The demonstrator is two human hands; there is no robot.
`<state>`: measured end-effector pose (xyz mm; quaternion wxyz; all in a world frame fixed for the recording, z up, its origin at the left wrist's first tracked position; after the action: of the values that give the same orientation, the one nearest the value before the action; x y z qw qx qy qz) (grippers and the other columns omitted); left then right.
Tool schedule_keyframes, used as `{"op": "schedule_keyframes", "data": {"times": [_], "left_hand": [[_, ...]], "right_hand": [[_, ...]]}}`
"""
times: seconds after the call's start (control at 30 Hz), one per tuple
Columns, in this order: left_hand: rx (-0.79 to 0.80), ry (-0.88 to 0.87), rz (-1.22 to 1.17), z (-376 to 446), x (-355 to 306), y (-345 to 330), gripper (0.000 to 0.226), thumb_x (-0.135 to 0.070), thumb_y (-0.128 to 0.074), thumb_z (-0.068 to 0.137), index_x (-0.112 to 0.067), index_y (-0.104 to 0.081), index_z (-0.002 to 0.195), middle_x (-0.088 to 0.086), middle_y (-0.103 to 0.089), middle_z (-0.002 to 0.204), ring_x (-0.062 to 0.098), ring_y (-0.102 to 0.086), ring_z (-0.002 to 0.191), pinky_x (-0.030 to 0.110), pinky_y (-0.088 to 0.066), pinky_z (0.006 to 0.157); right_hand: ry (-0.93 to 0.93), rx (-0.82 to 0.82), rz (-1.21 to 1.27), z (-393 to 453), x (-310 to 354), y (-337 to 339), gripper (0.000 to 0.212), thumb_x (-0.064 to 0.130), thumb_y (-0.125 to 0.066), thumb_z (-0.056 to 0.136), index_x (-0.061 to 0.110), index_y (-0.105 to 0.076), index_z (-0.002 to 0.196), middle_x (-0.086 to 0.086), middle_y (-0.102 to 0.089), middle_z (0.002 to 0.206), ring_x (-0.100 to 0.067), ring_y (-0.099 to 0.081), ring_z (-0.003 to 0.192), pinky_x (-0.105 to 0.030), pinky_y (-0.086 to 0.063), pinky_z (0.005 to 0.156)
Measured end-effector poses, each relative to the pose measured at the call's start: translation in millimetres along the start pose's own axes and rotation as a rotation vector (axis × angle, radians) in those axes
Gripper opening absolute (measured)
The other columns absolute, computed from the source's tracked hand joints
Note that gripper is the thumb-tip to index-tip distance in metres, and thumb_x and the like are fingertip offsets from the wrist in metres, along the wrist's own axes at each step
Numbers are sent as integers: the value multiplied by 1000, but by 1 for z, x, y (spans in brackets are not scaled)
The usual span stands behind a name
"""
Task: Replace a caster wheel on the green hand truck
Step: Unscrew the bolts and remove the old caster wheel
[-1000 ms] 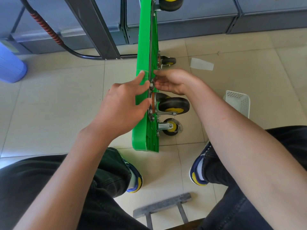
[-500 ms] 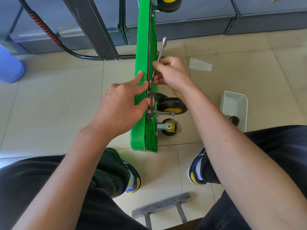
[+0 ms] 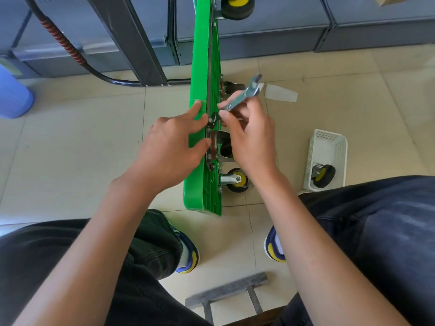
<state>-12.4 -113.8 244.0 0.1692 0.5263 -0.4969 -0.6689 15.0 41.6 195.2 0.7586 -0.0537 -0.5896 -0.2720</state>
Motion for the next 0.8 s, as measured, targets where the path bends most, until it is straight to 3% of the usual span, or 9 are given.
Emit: {"op": "schedule_keyframes", "data": {"times": [0.13, 0.23, 0.3, 0.37, 0.5, 0.63, 0.8], "left_hand": [[7, -40, 26, -1, -1, 1, 50, -25, -68, 95, -19, -56, 143, -8, -36, 158, 25, -70, 100, 44, -49, 105], [12, -35, 29, -1, -1, 0, 50, -27, -68, 95, -20, -56, 143, -8, -36, 158, 24, -71, 88, 43, -51, 102], [15, -27, 26, -1, -1, 0, 49, -27, -67, 95, -21, -56, 143, -9, -36, 159, 22, -71, 79, 39, -51, 100], [18, -11, 21, -1, 0, 0, 50, -28, -67, 95, -23, -55, 143, -11, -34, 159, 21, -70, 79, 35, -50, 99], [25, -1, 2, -2, -1, 1, 49, -27, -66, 96, -23, -55, 144, -12, -33, 159, 18, -70, 86, 38, -50, 102], [22, -3, -3, -3, -1, 0, 48, -27, -66, 96, -22, -55, 143, -11, -33, 159, 19, -70, 85, 40, -51, 100], [18, -5, -1, -2, -1, 0, 48, -27, -66, 96, -23, -56, 143, -12, -33, 159, 19, -70, 85, 42, -52, 100]], "right_hand": [[117, -44, -81, -19, -2, 1, 17, 9, -67, 98, 2, -63, 113, 2, -74, 109, 3, -68, 82, -14, -52, 72], [143, -65, -100, -30, -5, 3, 21, 8, -67, 97, 2, -63, 116, 3, -73, 116, 5, -67, 79, -11, -52, 69], [172, -52, -105, -36, -7, 2, 24, 7, -67, 96, 0, -62, 119, -3, -73, 121, -4, -72, 94, -16, -57, 78], [174, -42, -74, -41, -8, 2, 27, 5, -66, 96, 3, -62, 123, -8, -73, 122, -13, -73, 104, -29, -61, 86], [22, -121, 33, -39, -14, 6, 19, 3, -62, 99, 4, -66, 117, 2, -71, 121, -13, -73, 99, -40, -61, 85], [-122, -245, 254, -23, -19, 14, 16, 7, -59, 102, 11, -59, 117, -12, -73, 114, -22, -74, 92, -45, -62, 83], [-347, -272, 342, 15, -39, 17, 28, 12, -53, 105, 2, -50, 131, -13, -74, 98, -18, -73, 79, -34, -62, 75]]}}
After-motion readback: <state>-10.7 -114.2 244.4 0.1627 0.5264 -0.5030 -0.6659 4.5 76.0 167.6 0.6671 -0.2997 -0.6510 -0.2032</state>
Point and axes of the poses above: each hand's wrist, its own z-axis towards the middle knuckle, its own y-axis out of the back of the hand, x = y × z, the point moved 5 cm from there along z, towards the middle knuckle
